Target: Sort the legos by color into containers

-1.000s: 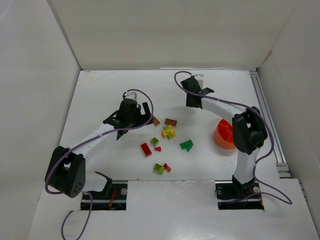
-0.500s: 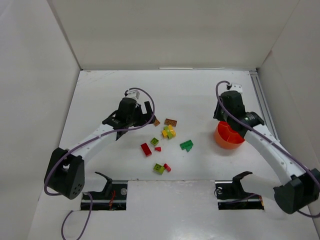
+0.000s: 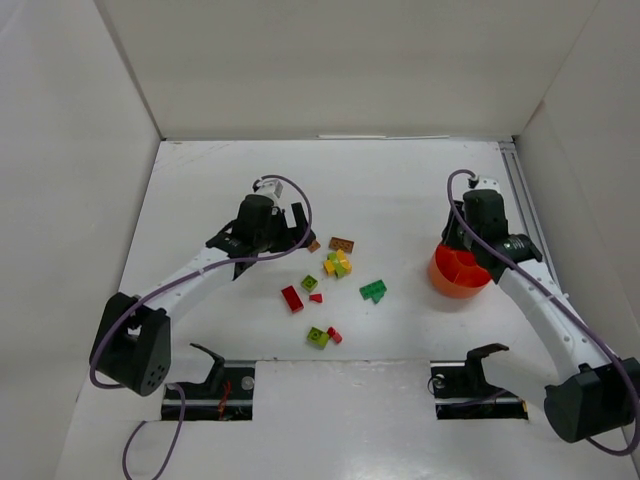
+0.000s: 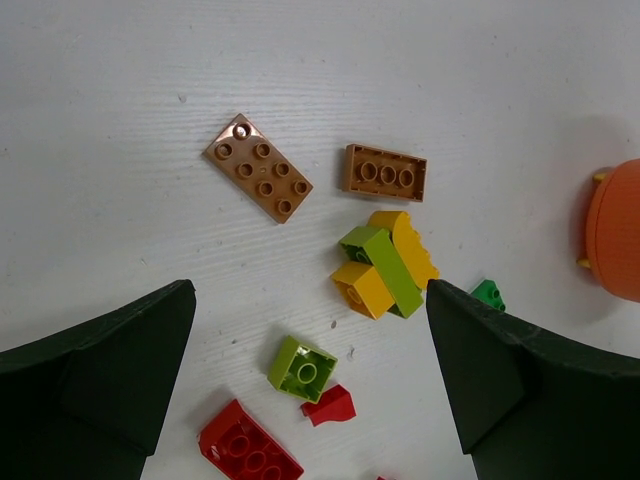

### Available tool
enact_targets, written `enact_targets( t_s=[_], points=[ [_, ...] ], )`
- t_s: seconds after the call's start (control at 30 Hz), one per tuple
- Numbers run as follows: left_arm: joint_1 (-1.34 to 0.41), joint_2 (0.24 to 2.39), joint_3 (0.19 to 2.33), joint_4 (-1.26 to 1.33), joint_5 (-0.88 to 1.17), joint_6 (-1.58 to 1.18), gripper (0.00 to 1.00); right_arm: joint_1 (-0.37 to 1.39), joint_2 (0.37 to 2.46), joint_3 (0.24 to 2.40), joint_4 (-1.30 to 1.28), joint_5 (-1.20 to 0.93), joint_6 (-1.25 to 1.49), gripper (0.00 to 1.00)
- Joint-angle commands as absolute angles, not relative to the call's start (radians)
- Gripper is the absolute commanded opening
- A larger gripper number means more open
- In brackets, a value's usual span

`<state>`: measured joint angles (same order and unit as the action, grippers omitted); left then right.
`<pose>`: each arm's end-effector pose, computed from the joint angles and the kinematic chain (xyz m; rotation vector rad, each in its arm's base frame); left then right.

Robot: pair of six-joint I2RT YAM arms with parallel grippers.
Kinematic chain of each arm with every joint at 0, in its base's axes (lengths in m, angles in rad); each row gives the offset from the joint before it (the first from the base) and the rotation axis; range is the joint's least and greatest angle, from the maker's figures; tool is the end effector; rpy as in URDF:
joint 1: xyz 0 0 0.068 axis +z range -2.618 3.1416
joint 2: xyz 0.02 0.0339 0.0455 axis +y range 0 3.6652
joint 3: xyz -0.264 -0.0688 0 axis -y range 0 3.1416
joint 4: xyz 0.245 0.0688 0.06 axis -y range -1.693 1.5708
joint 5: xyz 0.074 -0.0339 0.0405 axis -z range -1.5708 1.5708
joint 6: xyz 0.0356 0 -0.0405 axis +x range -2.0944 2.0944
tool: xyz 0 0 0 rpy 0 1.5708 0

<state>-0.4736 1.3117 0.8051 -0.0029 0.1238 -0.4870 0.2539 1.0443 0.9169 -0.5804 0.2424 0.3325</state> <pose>0.2571 -0.1367 0.2490 0.0639 2.1549 -0.7025 0.2155 0.0471 0.2996 0.2145 2.2439 0.0371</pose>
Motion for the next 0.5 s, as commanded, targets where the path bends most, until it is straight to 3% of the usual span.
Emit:
enact_targets(
  t_s=[0.0,0.33,0.47],
  points=[
    [-0.469,1.313,0.807,0.026,0.137,-0.472,1.0,0.227,1.08,0.931,-0.52,0.204,0.295,0.01],
    [-0.469,1.345,0.818,0.017,0.127,-0.472,1.0,0.164,1.101,0.879,-0.453,0.178,0.262,0.12],
    [-0.469,1.345,0.827,0.008,0.127,-0.482,1.0,0.144,1.141,0.879,-0.443,0.16,0.252,0.12]
  ],
)
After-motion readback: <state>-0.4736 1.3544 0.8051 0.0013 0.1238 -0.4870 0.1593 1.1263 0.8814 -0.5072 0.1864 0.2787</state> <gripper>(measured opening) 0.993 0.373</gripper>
